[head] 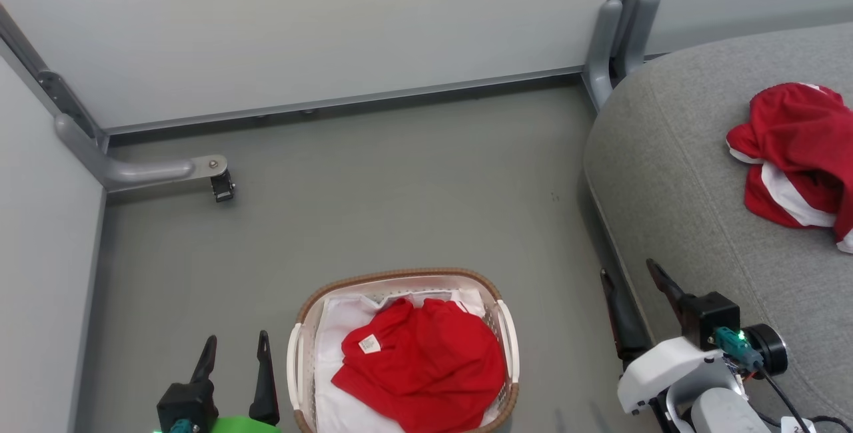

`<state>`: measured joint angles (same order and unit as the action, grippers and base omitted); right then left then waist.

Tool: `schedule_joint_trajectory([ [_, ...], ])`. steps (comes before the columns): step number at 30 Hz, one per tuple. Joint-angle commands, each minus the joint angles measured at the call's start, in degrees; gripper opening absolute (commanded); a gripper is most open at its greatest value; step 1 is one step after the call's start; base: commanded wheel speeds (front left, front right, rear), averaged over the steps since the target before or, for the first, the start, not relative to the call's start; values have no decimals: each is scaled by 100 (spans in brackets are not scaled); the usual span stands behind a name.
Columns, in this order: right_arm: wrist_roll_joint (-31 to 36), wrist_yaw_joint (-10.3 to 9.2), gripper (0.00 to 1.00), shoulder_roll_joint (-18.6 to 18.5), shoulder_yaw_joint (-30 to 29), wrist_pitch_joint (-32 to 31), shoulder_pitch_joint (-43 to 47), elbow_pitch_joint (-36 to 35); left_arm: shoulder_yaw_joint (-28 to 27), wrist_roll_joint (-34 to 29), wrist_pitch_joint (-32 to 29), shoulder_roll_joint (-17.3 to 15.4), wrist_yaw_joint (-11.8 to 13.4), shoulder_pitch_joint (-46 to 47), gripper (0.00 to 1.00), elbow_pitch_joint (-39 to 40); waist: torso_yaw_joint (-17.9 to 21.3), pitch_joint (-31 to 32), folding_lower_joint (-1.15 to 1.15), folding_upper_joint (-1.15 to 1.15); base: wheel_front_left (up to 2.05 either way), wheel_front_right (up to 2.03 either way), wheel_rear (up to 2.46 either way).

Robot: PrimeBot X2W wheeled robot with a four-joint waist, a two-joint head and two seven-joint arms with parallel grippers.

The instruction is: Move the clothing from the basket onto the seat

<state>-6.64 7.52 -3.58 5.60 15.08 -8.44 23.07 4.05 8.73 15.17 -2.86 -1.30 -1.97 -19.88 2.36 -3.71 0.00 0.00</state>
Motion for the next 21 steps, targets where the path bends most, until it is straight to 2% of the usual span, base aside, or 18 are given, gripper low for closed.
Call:
schedule_joint_trajectory([
  [1, -42, -6, 100, -24, 96, 13, -77, -47, 39, 93, -3, -15, -45, 78, 100, -89, 30, -94, 0, 0, 0, 0, 0],
  [10, -68, -6, 100, -95, 227, 13, -531, -331, 465, 364, -4, -16, -310, 638, 100, -609, 170, -813, 0, 0, 0, 0, 0],
  [21, -92, -6, 100, -4, 265, 13, -1451, -927, 899, 23, -3, -18, -486, 1599, 100, -1211, 590, -2020, 0, 0, 0, 0, 0],
])
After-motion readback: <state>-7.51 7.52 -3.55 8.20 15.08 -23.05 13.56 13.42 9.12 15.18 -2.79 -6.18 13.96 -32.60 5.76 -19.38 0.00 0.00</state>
